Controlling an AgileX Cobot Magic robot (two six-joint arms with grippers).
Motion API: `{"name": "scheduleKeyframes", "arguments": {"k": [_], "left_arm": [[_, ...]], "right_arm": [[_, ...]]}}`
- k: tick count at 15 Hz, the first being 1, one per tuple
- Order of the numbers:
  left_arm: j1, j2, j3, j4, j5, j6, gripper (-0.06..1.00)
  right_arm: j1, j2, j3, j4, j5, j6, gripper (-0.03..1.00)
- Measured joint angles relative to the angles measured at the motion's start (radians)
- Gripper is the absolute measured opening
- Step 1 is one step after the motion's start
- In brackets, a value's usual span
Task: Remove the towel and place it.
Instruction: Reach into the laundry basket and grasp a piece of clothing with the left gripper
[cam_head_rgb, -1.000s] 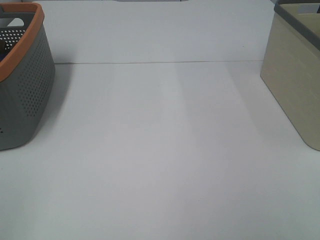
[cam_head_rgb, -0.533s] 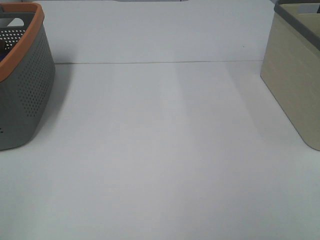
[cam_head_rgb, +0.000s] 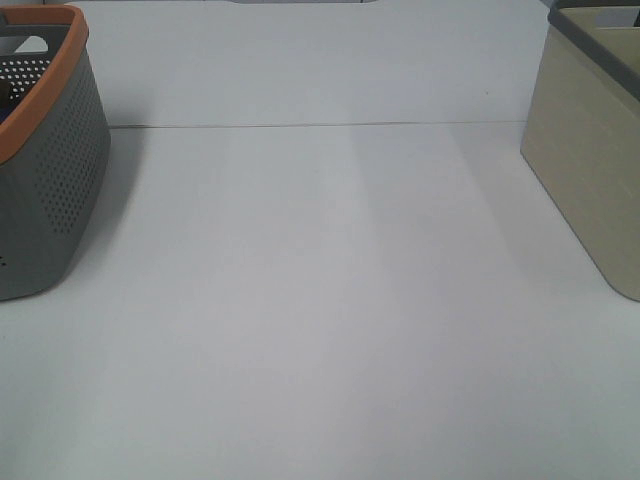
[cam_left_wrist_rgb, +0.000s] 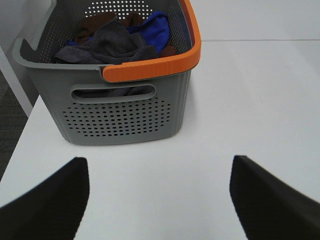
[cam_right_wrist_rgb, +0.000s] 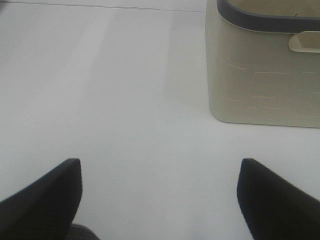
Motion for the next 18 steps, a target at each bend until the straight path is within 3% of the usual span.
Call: {"name": "scheduleKeyframes", "arguments": {"k": [6, 8, 12, 15, 18], "left_arm": [[0.000, 0.285, -0.078, 0.083, -0.157, -0.097, 0.73], [0.000, 0.458, -0.175, 0.156, -0.214, -0.217, 0.73], [0.000, 0.681, -0.313, 0.213, -0.226, -0.348, 0.68], [0.000, 0.824, -0.421, 0.329, -0.255, -0.437, 0.68], [0.000, 0.982, -0.528, 0.461, -0.276, -0.623, 0.68]], "right_arm": [[0.000, 0.000, 0.000, 0.000, 0.000, 0.001, 0.83], [0.000, 0.000, 0.000, 0.000, 0.000, 0.002, 0.83], [0.000, 0.000, 0.000, 0.000, 0.000, 0.010, 0.83], [0.000, 0.000, 0.000, 0.000, 0.000, 0.010, 0.83], [0.000, 0.000, 0.000, 0.000, 0.000, 0.010, 0.82]]}}
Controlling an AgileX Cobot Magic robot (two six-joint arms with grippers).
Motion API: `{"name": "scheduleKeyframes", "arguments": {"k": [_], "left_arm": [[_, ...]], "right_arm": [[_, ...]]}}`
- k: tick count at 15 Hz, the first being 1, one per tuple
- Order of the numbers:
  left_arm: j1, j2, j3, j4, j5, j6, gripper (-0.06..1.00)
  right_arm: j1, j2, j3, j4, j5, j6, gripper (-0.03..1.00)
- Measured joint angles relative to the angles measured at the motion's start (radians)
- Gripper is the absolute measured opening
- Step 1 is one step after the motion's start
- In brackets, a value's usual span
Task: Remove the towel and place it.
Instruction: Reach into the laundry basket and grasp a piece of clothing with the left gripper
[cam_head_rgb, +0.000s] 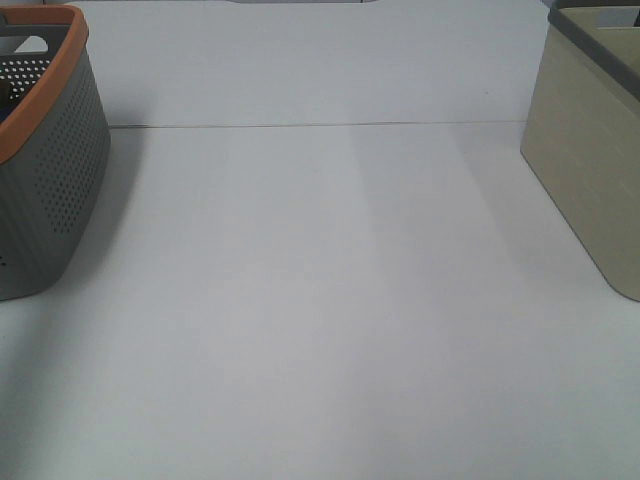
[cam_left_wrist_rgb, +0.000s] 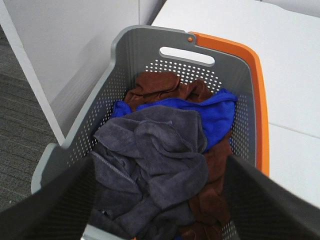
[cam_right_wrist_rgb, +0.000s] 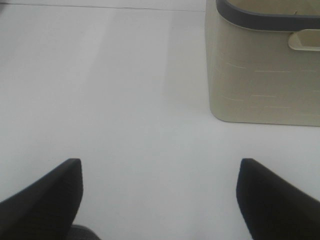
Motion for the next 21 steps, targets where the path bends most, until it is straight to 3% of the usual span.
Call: {"name": "scheduleKeyframes", "arguments": {"k": [2, 9, 13, 17, 21], "left_arm": [[0.000, 0.103, -0.058, 0.054, -0.001, -0.097, 0.68], [0.000, 0.442, -0.229, 0.089, -0.002, -0.376, 0.68], [0.000, 0.624, -0.346, 0.095, 0.087, -0.448, 0.68], [0.000, 0.737, -0.421, 0.104, 0.104, -0.523, 0.68], [0.000, 0.798, -0.423, 0.176, 0.128, -0.651, 0.68]], "right_arm": [[0.000, 0.000, 0.000, 0.000, 0.000, 0.002, 0.82], [0.000, 0.000, 0.000, 0.000, 0.000, 0.008, 0.80], [0.000, 0.000, 0.000, 0.000, 0.000, 0.008, 0.80], [0.000, 0.000, 0.000, 0.000, 0.000, 0.010, 0.79], [0.000, 0.000, 0.000, 0.000, 0.000, 0.011, 0.78]]}}
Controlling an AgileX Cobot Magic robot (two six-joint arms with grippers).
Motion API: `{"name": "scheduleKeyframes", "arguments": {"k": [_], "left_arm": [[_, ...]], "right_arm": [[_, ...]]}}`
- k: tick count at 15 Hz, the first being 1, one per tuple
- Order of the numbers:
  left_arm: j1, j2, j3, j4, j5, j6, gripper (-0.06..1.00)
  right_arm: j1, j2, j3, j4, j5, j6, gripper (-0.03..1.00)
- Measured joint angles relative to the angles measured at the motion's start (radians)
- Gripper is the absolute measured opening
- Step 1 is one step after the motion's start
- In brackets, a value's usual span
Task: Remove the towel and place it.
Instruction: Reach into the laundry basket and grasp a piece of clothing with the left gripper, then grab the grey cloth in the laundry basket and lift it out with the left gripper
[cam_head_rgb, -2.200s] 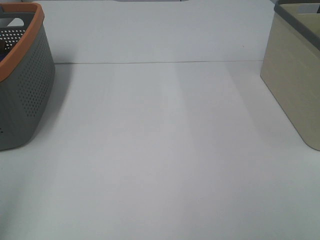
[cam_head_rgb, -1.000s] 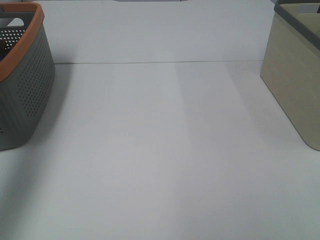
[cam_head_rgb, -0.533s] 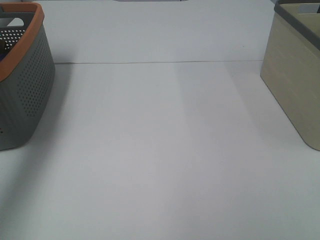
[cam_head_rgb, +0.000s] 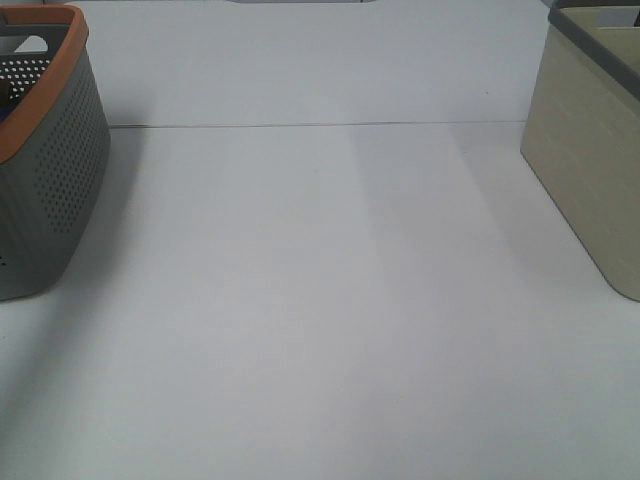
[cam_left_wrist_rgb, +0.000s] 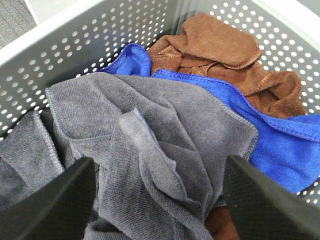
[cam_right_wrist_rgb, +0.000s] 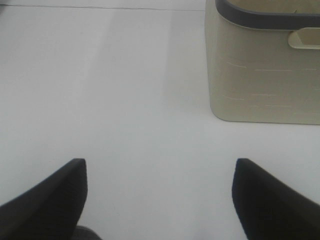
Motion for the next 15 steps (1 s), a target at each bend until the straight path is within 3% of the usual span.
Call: {"name": "scheduleKeyframes", "arguments": {"k": [7, 12, 15], "left_arm": [[0.000, 0.093, 0.000, 0.051, -0.085, -0.129, 0.68], [0.000, 0.138, 0.000, 0.178, -0.088, -0.207, 0.68], [0.000, 0.155, 0.000, 0.192, -0.087, -0.219, 0.68]], "right_arm": [[0.000, 0.000, 0.000, 0.000, 0.000, 0.004, 0.77], [0.000, 0.000, 0.000, 0.003, 0.000, 0.004, 0.77], [0.000, 0.000, 0.000, 0.003, 0.000, 0.004, 0.77]]}}
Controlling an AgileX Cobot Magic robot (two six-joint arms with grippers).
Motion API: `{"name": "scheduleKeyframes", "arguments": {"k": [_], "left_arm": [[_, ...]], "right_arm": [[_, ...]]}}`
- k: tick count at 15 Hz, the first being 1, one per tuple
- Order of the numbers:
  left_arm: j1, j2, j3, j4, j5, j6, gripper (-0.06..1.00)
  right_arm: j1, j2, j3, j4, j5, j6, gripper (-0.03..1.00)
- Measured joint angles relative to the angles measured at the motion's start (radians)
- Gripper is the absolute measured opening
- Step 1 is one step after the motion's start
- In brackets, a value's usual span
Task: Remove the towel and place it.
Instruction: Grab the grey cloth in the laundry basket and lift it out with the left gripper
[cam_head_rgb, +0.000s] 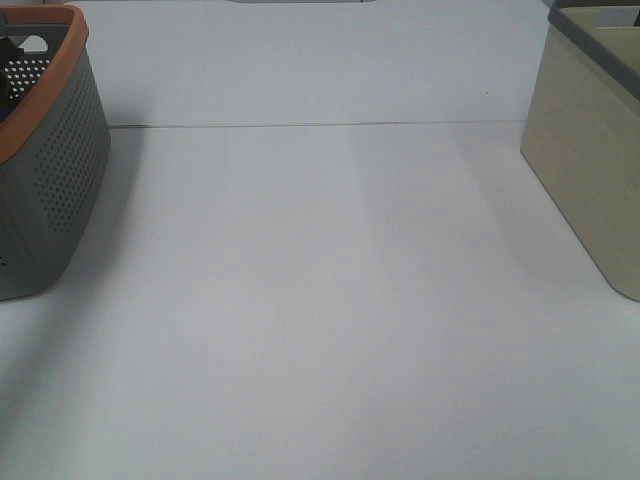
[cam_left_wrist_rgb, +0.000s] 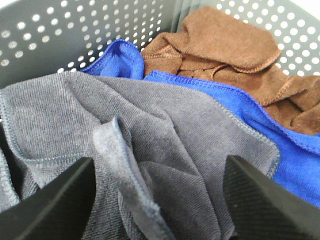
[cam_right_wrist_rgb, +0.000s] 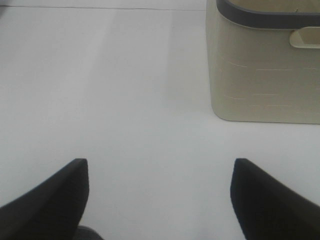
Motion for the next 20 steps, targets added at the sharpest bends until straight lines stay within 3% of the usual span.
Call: {"name": "scheduleKeyframes", "arguments": {"k": [2, 4, 8, 13, 20], "left_arm": [[0.000, 0.001, 0.000, 0.003, 0.000, -0.033, 0.59], [0.000, 0.001, 0.000, 0.003, 0.000, -0.063, 0.35], [0.000, -0.002, 0.000, 0.003, -0.002, -0.036, 0.01], [0.000, -0.082, 0.000, -0.004, -0.017, 0.057, 0.00], [0.000, -0.370, 0.000, -0.099, -0.043, 0.309, 0.00]], "right_arm": [[0.000, 0.000, 0.000, 0.001, 0.000, 0.000, 0.77], [0.000, 0.000, 0.000, 0.001, 0.000, 0.000, 0.77], [0.000, 0.000, 0.000, 0.001, 0.000, 0.000, 0.77], [0.000, 0.000, 0.000, 0.001, 0.000, 0.000, 0.77], [0.000, 0.000, 0.000, 0.001, 0.000, 0.000, 0.77]]}}
